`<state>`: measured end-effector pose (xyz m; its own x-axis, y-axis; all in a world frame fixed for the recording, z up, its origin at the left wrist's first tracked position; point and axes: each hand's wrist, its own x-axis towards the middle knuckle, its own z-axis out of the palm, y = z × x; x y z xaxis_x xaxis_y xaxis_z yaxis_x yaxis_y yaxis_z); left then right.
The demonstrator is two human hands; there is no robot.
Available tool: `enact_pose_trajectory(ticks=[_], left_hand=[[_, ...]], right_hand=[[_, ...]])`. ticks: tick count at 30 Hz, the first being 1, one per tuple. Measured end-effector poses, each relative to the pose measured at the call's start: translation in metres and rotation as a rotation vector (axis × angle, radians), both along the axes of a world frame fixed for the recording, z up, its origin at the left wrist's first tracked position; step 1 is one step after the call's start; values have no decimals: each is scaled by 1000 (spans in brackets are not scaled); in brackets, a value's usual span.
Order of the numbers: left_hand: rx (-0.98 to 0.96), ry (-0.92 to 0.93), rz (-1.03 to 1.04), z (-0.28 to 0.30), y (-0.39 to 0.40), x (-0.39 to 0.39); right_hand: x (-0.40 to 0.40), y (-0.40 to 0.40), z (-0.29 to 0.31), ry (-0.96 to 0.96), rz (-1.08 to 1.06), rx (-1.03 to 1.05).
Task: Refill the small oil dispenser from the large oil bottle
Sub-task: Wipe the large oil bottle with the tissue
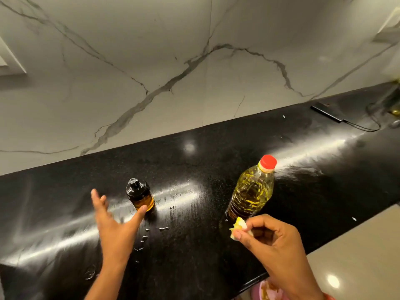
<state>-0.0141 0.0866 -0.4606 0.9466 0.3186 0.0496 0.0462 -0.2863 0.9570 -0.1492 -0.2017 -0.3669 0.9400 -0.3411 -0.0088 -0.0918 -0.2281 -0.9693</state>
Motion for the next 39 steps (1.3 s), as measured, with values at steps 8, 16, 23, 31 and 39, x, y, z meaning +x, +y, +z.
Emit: enact_pose_trajectory(ticks=[8,16,23,31,39], left_hand=[[-59,-268,53,53,-73,-93],[298,-387,-616,154,-201,-66],[790,-433,-660,156,-228,-43],[910,-382,-543,158,-212,-53],[746,-302,-261,151,-188,-82]], right_hand=[[16,-68,16,-164,-74,-54],[52,-92,22,-386,-50,-195],[46,-100,-26,-360,65,-396],[61,-89,-7,-464,60,-241],[67,-65,-32,-264,251,-136]])
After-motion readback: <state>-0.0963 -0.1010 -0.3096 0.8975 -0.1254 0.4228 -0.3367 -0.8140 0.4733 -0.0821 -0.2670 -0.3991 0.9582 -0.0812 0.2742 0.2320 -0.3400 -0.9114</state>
